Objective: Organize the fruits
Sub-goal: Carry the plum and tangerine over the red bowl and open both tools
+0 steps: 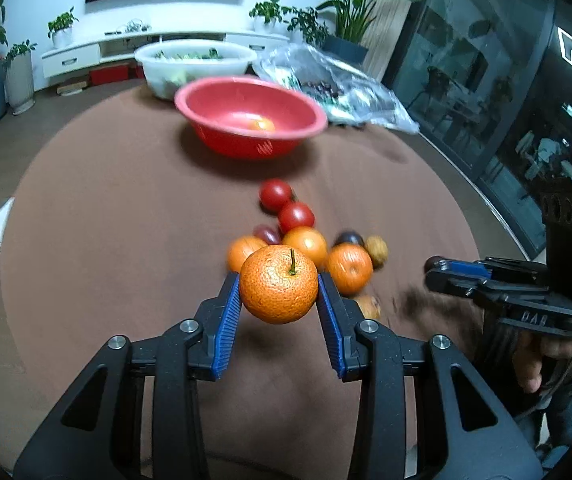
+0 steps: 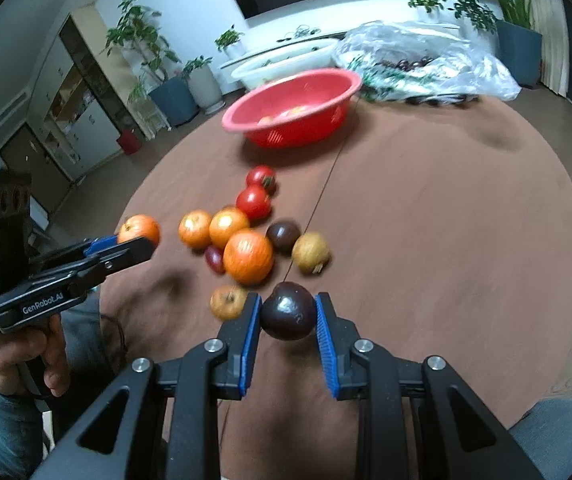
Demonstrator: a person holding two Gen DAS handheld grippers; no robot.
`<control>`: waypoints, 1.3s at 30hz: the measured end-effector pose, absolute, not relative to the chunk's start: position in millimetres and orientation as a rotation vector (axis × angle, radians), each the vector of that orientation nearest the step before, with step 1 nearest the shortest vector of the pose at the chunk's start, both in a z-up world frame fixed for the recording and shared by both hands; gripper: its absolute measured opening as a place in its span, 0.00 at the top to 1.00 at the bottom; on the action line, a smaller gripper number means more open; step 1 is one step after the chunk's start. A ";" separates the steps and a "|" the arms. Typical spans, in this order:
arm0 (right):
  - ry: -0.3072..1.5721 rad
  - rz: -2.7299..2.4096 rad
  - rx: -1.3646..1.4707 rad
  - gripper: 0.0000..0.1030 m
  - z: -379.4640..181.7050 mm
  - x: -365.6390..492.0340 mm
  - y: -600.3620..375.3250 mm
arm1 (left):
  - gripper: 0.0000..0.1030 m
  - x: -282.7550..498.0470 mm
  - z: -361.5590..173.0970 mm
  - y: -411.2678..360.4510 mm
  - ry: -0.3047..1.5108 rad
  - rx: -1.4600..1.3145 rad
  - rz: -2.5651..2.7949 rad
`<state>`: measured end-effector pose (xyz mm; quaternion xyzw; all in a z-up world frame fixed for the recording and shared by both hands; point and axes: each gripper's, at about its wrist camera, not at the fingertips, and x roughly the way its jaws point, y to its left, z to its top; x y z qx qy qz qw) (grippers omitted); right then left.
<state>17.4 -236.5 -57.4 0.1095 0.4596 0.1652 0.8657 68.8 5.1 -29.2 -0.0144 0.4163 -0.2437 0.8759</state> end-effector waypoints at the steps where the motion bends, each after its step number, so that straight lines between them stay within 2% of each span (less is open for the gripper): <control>1: 0.954 0.339 0.240 0.71 -52.1 21.4 -240.8 | 0.66 73.3 -24.6 8.2 0.861 -0.031 -0.503; 10: 0.809 0.324 0.254 0.71 17.2 77.8 -255.8 | 0.66 145.0 29.1 1.5 0.764 0.045 -0.481; 16: 0.791 0.371 0.266 0.71 40.0 140.1 -240.9 | 0.66 210.1 34.9 -19.2 0.776 0.090 -0.460; 25: 0.942 0.344 0.303 0.71 -5.5 245.4 -218.5 | 0.65 269.4 -11.2 -59.5 0.878 0.177 -0.475; 39: 1.081 0.288 0.276 0.71 -62.8 303.1 -196.3 | 0.65 281.6 -45.6 -71.3 0.919 0.225 -0.479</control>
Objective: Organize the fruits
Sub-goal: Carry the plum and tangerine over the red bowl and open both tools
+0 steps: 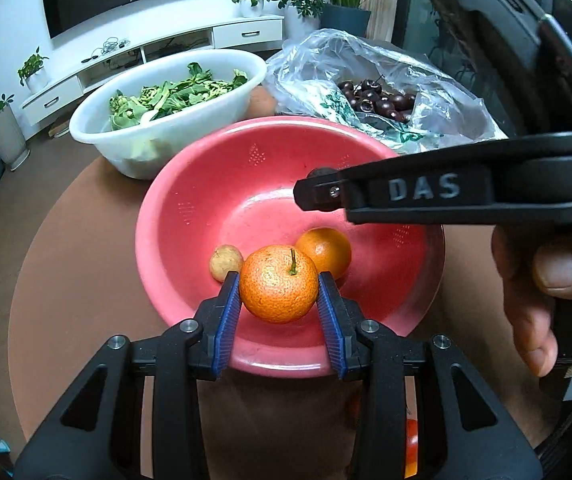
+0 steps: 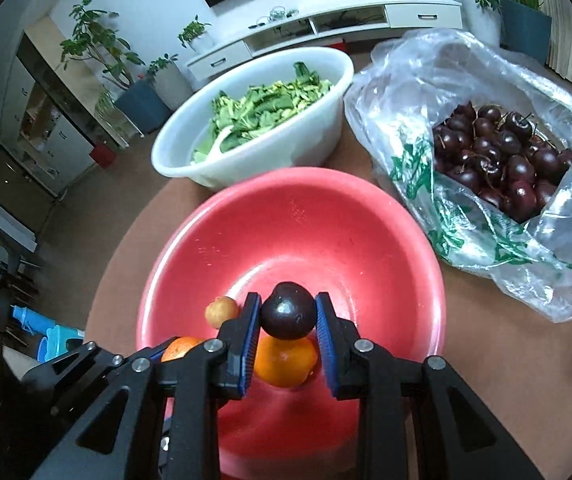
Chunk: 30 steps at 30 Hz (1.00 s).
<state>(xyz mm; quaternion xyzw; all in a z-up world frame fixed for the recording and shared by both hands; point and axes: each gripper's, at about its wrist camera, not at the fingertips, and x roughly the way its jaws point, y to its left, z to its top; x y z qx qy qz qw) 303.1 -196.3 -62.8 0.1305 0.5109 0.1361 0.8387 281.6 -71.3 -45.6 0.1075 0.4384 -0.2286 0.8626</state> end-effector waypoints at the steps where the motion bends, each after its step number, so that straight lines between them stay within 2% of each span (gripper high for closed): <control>1: 1.083 0.284 0.273 0.71 -64.1 304.1 -196.1 | 0.65 282.1 -46.2 -72.5 0.920 0.228 -0.479; 11: 1.090 0.259 0.199 0.70 -66.9 311.4 -184.8 | 0.64 284.2 -49.9 -80.3 0.918 0.242 -0.473; 13: 1.091 0.255 0.190 0.70 -68.0 312.9 -181.8 | 0.53 283.6 -49.0 -78.5 0.912 0.242 -0.468; 15: 1.091 0.253 0.186 0.70 -68.6 312.6 -180.9 | 0.48 282.9 -47.3 -78.0 0.906 0.239 -0.463; 25: 1.101 0.235 0.200 0.69 -69.5 310.8 -187.6 | 0.48 272.2 -37.4 -68.0 0.893 0.209 -0.451; 26: 1.102 0.235 0.201 0.67 -69.5 310.0 -188.6 | 0.47 269.0 -34.7 -64.9 0.886 0.203 -0.449; 28: 1.101 0.237 0.210 0.44 -68.4 307.9 -190.2 | 0.34 261.4 -29.3 -58.8 0.873 0.189 -0.442; 30: 1.092 0.235 0.227 0.43 -65.1 304.9 -193.2 | 0.32 252.3 -23.9 -50.4 0.859 0.166 -0.433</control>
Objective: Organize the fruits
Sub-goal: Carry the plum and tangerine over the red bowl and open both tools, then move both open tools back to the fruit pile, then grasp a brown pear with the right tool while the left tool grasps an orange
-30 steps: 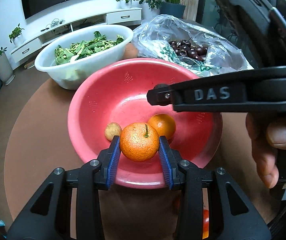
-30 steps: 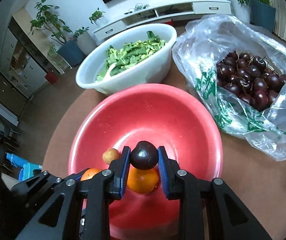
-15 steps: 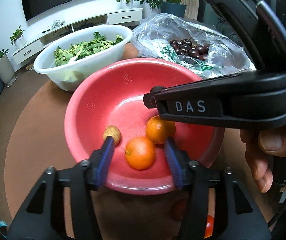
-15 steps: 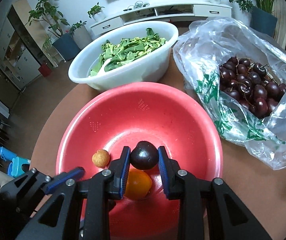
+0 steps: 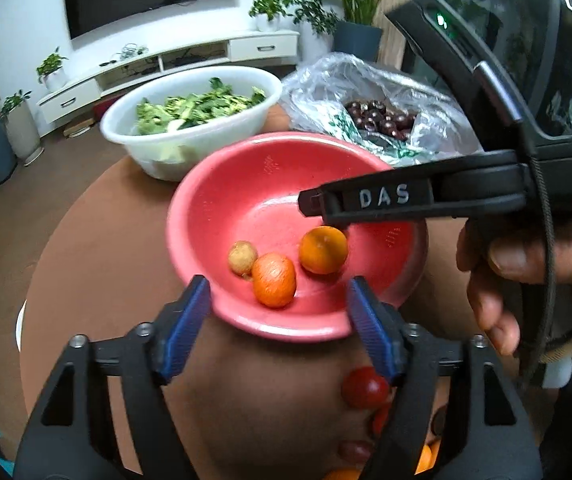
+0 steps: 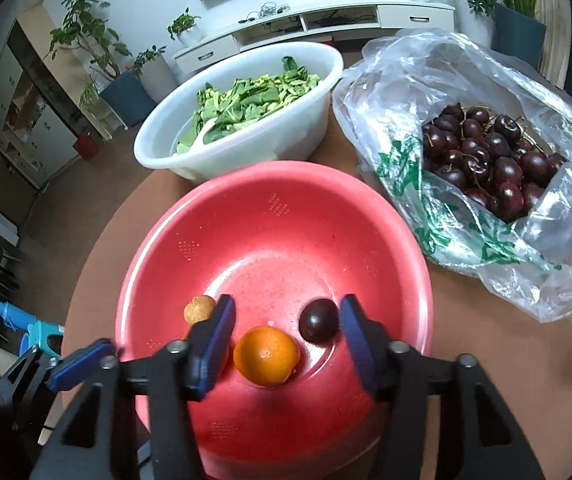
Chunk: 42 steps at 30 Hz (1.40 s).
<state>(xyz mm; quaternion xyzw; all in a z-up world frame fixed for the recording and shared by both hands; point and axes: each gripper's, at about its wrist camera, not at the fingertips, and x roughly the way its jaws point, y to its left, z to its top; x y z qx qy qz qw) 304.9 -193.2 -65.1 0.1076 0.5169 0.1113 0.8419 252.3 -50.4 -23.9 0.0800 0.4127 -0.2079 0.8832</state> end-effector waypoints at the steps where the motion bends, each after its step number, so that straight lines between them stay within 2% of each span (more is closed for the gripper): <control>1: 1.089 0.235 0.227 0.43 -63.3 303.6 -194.0 | 0.32 248.1 -22.1 -46.4 0.857 0.158 -0.431; 3: 1.080 0.236 0.230 0.43 -58.5 299.6 -195.8 | 0.32 236.8 -19.2 -35.7 0.857 0.137 -0.420; 6: 1.053 0.254 0.234 0.43 -46.6 284.4 -201.9 | 0.25 217.7 -17.2 -19.8 0.849 0.107 -0.411; 8: 1.025 0.260 0.219 0.43 -37.3 267.1 -206.3 | 0.24 202.7 -18.0 -8.5 0.849 0.090 -0.405; 12: 0.953 0.296 0.215 0.38 -19.7 213.3 -218.3 | 0.16 170.6 -23.6 10.9 0.859 0.042 -0.396; 14: 0.914 0.309 0.224 0.37 -13.9 175.5 -226.1 | 0.16 154.6 -26.6 17.3 0.858 0.010 -0.401; 16: 0.889 0.319 0.225 0.37 -10.5 141.8 -229.5 | 0.09 136.3 -30.6 23.2 0.859 -0.026 -0.419; 20: 0.855 0.311 0.197 0.37 -12.4 79.7 -228.1 | 0.01 103.2 -34.9 28.6 0.828 -0.058 -0.422; 26: 0.886 0.310 0.180 0.37 -39.1 22.6 -205.4 | 0.00 64.5 -38.4 28.9 0.796 -0.026 -0.425; 31: 0.948 0.314 0.108 0.50 -60.5 14.5 -180.2 | 0.00 50.5 -43.4 33.3 0.855 -0.028 -0.401; 42: 1.006 0.300 -0.003 0.61 -81.6 17.5 -151.0 | 0.00 49.1 -51.6 35.2 0.878 0.006 -0.355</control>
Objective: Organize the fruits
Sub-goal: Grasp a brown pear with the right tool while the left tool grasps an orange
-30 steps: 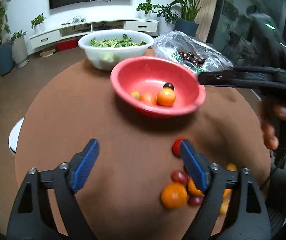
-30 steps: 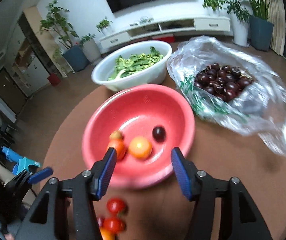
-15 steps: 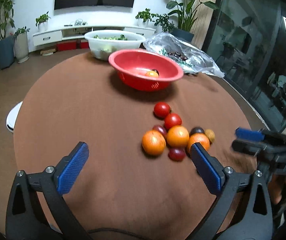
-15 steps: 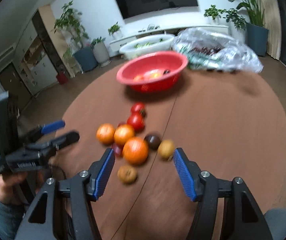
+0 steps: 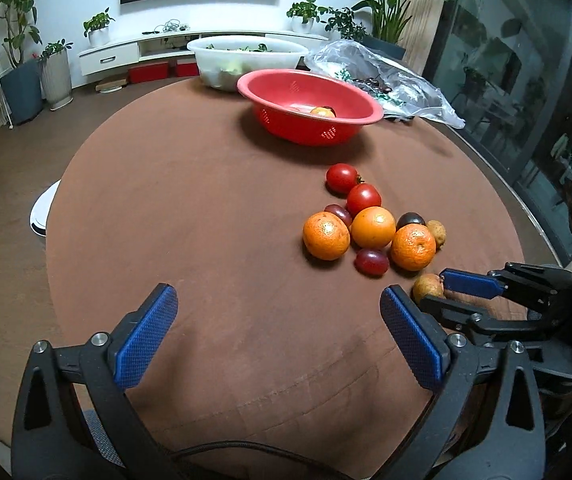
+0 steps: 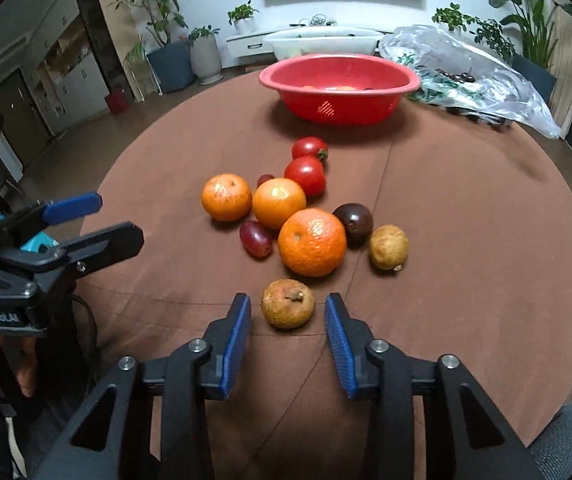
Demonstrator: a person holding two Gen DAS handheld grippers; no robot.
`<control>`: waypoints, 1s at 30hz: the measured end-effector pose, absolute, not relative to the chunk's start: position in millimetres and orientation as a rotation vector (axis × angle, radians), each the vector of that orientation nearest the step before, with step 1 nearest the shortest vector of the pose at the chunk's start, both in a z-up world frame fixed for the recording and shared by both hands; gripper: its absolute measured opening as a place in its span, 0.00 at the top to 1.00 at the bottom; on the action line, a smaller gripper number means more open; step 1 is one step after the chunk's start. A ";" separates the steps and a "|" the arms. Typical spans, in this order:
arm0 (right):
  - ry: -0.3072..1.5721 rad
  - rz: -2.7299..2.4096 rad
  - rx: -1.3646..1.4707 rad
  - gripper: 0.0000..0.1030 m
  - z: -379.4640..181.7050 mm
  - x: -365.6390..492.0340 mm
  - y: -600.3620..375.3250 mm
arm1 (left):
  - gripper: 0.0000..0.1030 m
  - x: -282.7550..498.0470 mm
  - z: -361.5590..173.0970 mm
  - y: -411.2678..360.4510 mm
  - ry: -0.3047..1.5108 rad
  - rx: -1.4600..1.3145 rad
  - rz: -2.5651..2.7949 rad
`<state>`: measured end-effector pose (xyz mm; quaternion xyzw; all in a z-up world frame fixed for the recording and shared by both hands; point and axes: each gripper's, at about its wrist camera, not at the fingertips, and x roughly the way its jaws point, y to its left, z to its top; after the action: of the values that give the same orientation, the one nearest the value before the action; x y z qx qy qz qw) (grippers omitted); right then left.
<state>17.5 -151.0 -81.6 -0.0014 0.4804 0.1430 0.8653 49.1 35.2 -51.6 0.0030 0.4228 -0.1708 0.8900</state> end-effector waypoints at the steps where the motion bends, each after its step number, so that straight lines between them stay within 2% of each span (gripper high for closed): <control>1: 1.009 0.300 -0.014 0.62 -83.2 18.4 -148.7 | 0.00 49.9 -51.9 35.1 0.878 0.007 -0.352; 5: 1.007 0.292 -0.037 0.64 -87.9 19.0 -143.9 | 0.00 54.6 -53.7 34.8 0.882 0.018 -0.341; 7: 0.999 0.289 -0.046 0.70 -87.5 19.0 -143.8 | 0.00 57.8 -54.8 33.4 0.882 0.026 -0.337; 19: 0.975 0.305 0.050 0.70 -77.0 15.6 -168.4 | 0.02 94.2 -56.0 6.9 0.899 0.101 -0.402; 20: 0.969 0.303 0.064 0.70 -75.0 15.8 -172.2 | 0.03 97.9 -55.7 4.3 0.902 0.096 -0.415; 22: 0.962 0.300 0.084 0.70 -72.0 16.7 -177.8 | 0.15 105.3 -56.9 -3.0 0.919 0.104 -0.433; 25: 0.953 0.295 0.100 0.70 -69.3 16.9 -184.7 | 0.24 112.5 -63.5 -12.9 0.947 0.122 -0.451; 30: 0.948 0.293 0.129 0.70 -68.5 17.7 -192.5 | 0.31 118.9 -73.9 -18.7 0.981 0.129 -0.459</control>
<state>17.7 -192.5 -68.5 0.0619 0.4543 0.1402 0.8776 119.0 -18.7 -73.9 0.0612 0.4665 -0.2183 0.8550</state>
